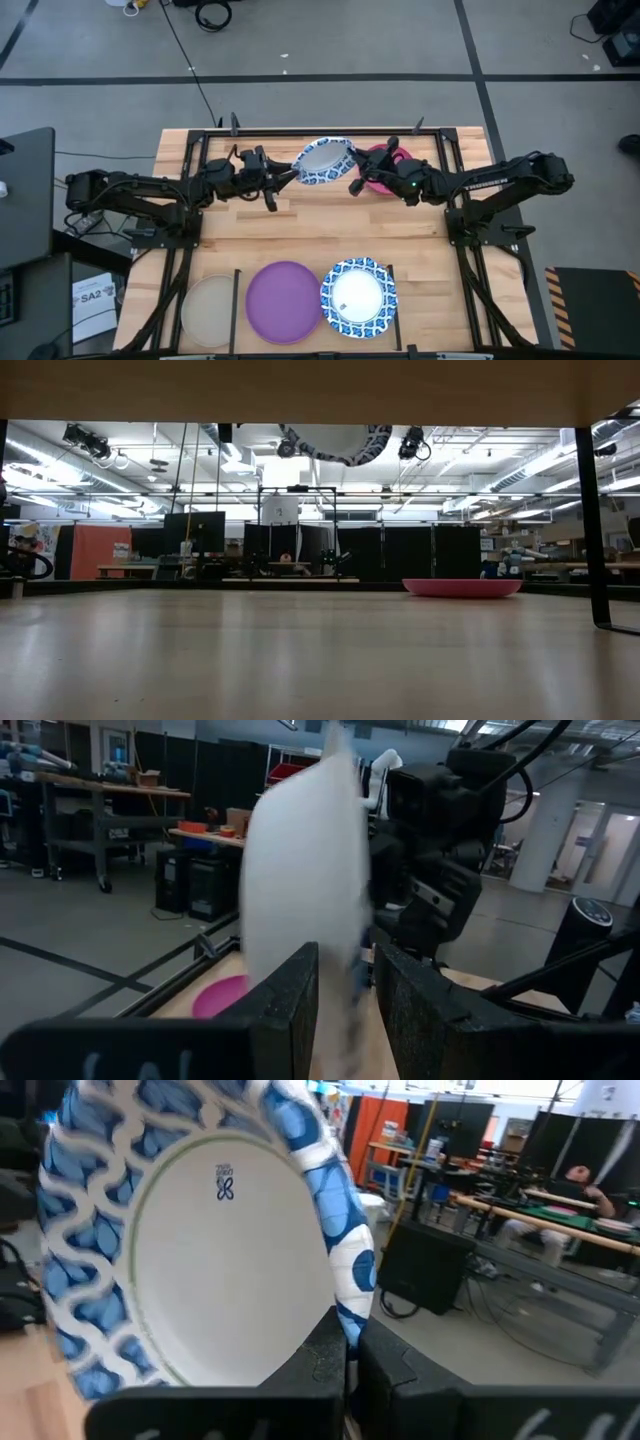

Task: Place and stack plates onto a shelf
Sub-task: Stack the white bowl on top of the white bowls on the shelf

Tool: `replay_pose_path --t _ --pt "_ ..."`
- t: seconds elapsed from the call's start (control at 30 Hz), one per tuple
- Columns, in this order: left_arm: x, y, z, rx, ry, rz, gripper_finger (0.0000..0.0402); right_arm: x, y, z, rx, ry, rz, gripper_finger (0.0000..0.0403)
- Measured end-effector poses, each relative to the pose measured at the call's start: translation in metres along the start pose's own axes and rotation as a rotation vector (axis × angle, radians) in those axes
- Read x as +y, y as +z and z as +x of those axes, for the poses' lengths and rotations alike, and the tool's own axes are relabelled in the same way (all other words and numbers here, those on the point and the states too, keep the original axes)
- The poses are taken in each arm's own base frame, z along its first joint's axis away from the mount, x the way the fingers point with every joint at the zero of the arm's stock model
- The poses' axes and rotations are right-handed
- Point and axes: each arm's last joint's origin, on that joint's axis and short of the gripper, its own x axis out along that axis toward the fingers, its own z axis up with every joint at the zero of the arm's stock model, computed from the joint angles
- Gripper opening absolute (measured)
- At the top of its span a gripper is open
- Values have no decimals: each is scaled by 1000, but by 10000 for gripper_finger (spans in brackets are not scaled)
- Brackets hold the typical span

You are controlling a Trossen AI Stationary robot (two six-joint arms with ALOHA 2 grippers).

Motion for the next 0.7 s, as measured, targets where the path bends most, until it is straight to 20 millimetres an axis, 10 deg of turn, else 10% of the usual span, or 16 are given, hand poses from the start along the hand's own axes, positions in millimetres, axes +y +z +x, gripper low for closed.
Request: replay_pose_path --t 0.7 --pt "1 1 0 -11 19 -3 7 0 1 0 -10 21 6 12"
